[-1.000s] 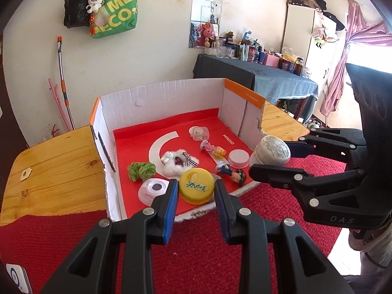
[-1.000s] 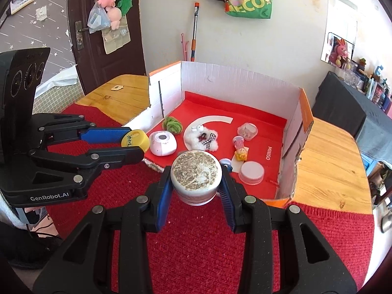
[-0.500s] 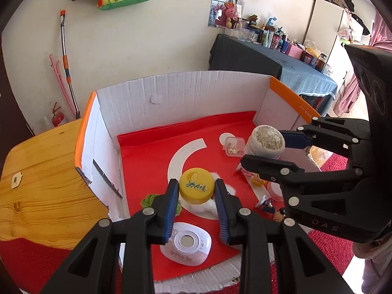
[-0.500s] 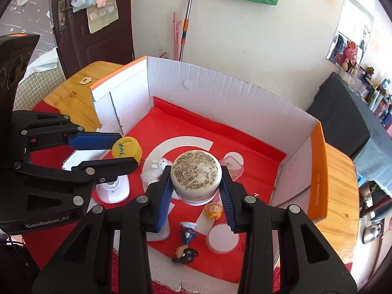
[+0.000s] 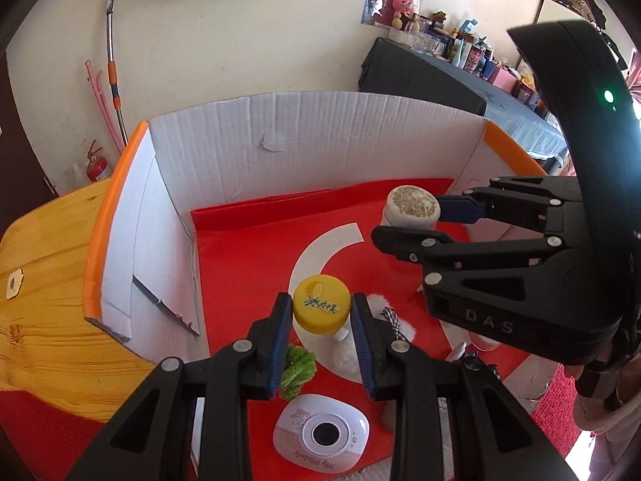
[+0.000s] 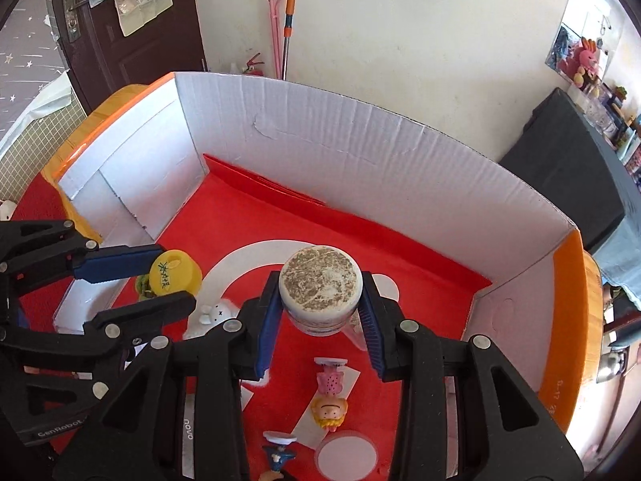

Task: Organize objects
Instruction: 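Carry the yellow tin and cream jar into the box with both tools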

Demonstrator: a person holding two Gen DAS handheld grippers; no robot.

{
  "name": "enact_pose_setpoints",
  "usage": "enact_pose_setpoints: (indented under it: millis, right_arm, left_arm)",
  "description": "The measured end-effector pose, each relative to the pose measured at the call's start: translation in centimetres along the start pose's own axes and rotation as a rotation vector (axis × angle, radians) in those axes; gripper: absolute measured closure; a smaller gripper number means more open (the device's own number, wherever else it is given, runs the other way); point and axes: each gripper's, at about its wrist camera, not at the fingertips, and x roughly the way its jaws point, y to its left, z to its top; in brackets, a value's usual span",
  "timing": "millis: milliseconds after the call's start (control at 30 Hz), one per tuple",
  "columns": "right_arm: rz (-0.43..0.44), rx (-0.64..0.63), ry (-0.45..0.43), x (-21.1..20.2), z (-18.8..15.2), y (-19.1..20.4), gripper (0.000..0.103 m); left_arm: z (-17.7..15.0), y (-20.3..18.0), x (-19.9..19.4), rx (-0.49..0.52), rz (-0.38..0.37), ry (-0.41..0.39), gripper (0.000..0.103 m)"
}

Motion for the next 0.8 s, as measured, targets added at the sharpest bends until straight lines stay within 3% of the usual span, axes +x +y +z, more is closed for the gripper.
enact_pose_setpoints:
  millis: [800]
  right_arm:
    - [0.014,0.046,0.109,4.2,2.1,-1.3,0.068]
  left_arm:
    - [0.1,0.6,4.0,-0.037,0.039,0.099,0.072]
